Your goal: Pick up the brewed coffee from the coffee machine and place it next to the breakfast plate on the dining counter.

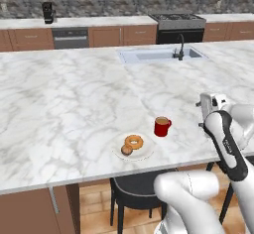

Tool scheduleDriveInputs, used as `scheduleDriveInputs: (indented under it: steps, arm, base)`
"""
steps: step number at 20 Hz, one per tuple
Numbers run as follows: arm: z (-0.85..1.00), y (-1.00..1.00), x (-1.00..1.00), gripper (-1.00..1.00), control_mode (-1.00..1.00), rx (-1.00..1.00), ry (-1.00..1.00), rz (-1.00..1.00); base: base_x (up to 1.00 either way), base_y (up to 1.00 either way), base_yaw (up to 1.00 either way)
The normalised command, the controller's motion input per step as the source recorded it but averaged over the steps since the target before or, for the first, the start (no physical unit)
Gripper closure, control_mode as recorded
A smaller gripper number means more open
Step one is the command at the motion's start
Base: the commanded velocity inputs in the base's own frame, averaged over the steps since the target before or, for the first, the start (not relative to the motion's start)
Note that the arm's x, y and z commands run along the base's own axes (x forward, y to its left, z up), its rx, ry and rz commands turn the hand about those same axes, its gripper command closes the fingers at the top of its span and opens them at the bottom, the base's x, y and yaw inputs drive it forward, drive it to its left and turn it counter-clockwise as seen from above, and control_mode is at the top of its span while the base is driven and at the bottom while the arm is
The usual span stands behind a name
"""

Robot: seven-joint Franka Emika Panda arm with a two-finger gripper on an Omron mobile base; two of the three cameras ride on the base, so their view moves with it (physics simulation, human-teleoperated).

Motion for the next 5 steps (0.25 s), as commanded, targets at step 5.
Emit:
scheduleDriveInputs:
  steps: [5]
  arm:
    - [0.0,-0.51,-0.5,-1.0,-1.0,0.21,-0.15,0.0]
  base:
    - [0.0,0.0,0.0]
